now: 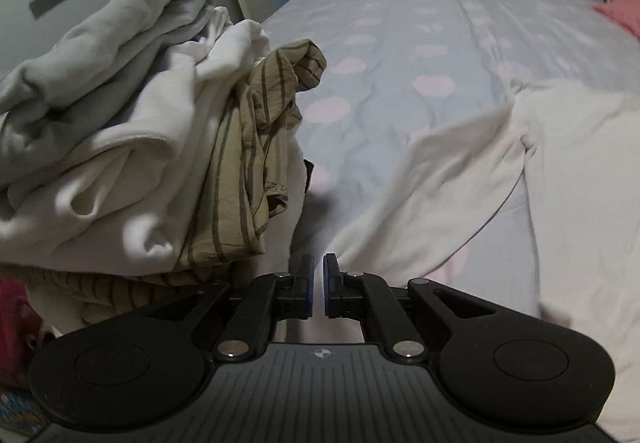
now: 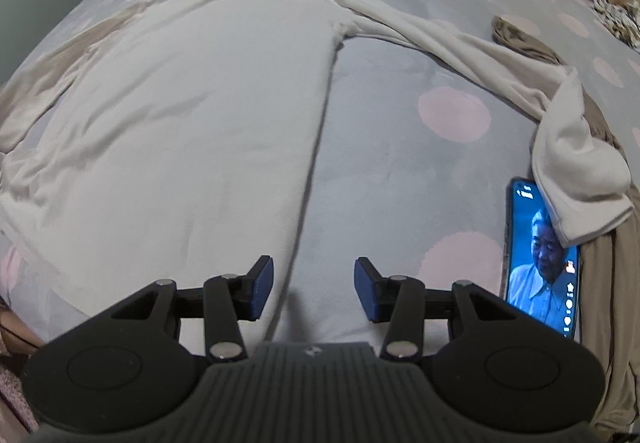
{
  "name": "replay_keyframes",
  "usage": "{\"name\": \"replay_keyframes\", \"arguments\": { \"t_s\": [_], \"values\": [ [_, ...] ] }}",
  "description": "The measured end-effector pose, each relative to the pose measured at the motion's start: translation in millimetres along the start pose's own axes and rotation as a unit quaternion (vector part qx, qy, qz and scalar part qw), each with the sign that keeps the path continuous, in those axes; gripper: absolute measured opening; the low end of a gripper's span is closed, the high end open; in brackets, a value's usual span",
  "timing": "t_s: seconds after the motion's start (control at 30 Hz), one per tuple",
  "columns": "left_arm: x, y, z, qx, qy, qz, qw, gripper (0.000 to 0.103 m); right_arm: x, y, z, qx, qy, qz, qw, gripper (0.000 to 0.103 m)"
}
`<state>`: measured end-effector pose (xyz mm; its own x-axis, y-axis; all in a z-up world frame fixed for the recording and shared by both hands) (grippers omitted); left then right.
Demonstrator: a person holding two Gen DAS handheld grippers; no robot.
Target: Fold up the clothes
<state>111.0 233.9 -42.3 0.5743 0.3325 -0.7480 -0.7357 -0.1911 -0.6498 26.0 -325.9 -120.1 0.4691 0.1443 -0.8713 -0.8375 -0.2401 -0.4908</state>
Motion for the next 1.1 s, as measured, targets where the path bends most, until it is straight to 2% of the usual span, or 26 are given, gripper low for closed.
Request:
{"name": "replay_keyframes", "arguments": {
  "t_s": [0.07,0.17,0.3,0.47,0.53,0.6,0.63,0.83,0.87,0.9,1.0,1.1],
  "values": [
    [-2,4,-4,0.017,0.003,-0.004,0.9998,0.008,-3,-1,3,-0.011,-0.001,-0.004,1.000,0.049],
    [-11,11,-13,0.036,0.029,-0.015,0.9988,0.021,-9,-2,10,-0.033,-0.001,-0.010,0.999,0.049],
    [-30,28,-34,0.090,0.088,-0.020,0.9919,0.024,-19,2,23,-0.058,-0.008,-0.011,0.998,0.056],
    [-38,68,-65,0.133,0.174,0.030,0.9753,0.032,-21,22,39,-0.056,-0.029,0.011,0.998,0.056],
    [-37,84,-76,0.150,0.197,0.053,0.9675,0.033,-22,29,44,-0.058,-0.032,0.016,0.998,0.059],
    [-34,99,-83,0.157,0.210,0.076,0.9620,0.043,-23,36,47,-0.060,-0.033,0.020,0.997,0.061],
    [-31,105,-86,0.160,0.216,0.086,0.9595,0.044,-23,40,48,-0.061,-0.033,0.022,0.997,0.061],
    [-9,131,-95,0.161,0.226,0.124,0.9527,0.042,-27,61,58,-0.068,-0.036,0.033,0.997,0.062],
    [-6,135,-98,0.161,0.234,0.133,0.9497,0.036,-27,65,59,-0.069,-0.036,0.035,0.996,0.062],
    [-5,137,-101,0.163,0.238,0.138,0.9474,0.024,-28,69,61,-0.070,-0.037,0.037,0.996,0.062],
    [-5,141,-107,0.153,0.249,0.146,0.9451,0.007,-24,74,64,-0.070,-0.035,0.040,0.996,0.061],
    [-17,134,-108,0.128,0.277,0.140,0.9418,0.005,-18,73,65,-0.038,-0.050,0.030,0.998,0.059]
  ]
}}
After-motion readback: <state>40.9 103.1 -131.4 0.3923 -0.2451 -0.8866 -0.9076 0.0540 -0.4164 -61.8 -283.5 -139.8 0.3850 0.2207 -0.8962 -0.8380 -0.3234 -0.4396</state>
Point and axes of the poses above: each gripper's, at about its wrist camera, not at the fingertips, and x roughly the way its jaws point, z to its left, y to its underside, the point moved 9 cm from there along x, roughly the way its jaws point, and after that the axes turned 11 degrees about -x, right-handed, at the moved point
